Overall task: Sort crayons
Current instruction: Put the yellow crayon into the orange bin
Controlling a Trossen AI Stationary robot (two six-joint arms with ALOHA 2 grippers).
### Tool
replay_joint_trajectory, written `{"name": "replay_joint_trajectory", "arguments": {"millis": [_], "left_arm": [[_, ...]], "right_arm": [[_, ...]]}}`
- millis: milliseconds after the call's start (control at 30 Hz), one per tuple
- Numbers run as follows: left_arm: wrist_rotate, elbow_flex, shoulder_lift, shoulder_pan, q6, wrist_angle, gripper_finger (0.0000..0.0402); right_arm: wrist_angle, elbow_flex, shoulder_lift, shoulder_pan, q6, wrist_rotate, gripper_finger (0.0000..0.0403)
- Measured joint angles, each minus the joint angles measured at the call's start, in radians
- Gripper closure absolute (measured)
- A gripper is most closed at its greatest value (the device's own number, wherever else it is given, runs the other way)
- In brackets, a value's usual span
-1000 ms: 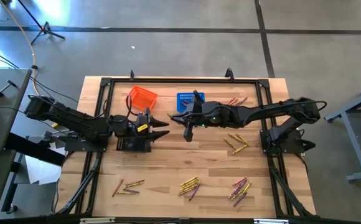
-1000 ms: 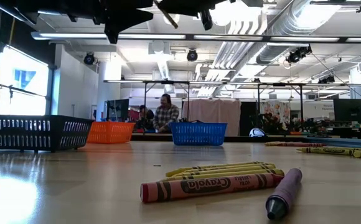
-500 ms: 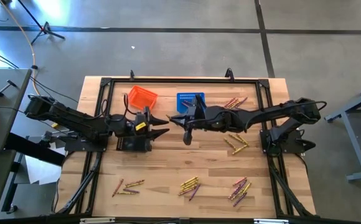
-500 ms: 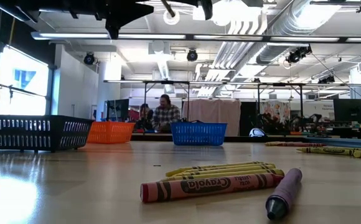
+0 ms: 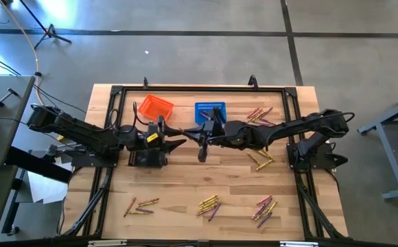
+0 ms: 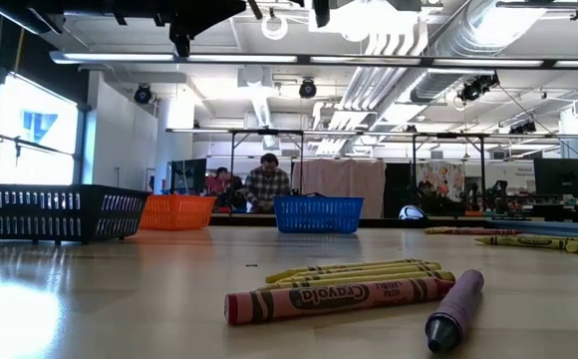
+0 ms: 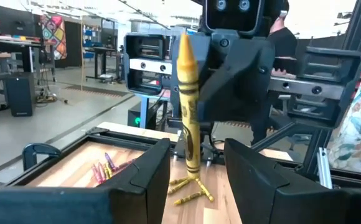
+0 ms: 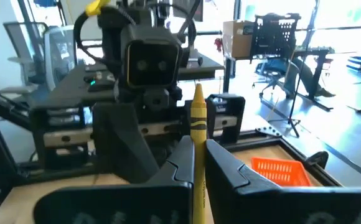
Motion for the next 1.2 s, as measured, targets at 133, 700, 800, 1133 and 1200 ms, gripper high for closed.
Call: {"name": "replay_joint_trajectory", "arguments": {"millis": [133,700,800,1133,1200], "left_arm": [[0.000,0.000,0.000,0.000,0.003,0.013,0.0261],[-0.003,0.000,0.000,0.000,0.022,0.026,0.0261],[-0.003,0.000,0.000,0.001,0.021,0.028,0.0261],[0.002,0.094,0.096,0.001,0.044,0.000,0.0291],[-0.010,0.114,0.118,0.001,0.058,-0.004,0.0307]], "right_arm": [[0.015,0.000,0.011,0.000,0.001,0.000,0.0398],[0.066,0.000,0.020,0.002,0.002,-0.033,0.0398],[0.068,0.000,0.020,0.002,0.001,-0.033,0.0398],[0.072,0.000,0.020,0.002,0.000,-0.033,0.0398],[0.072,0.001,0.020,0.002,0.000,-0.033,0.0398]]}}
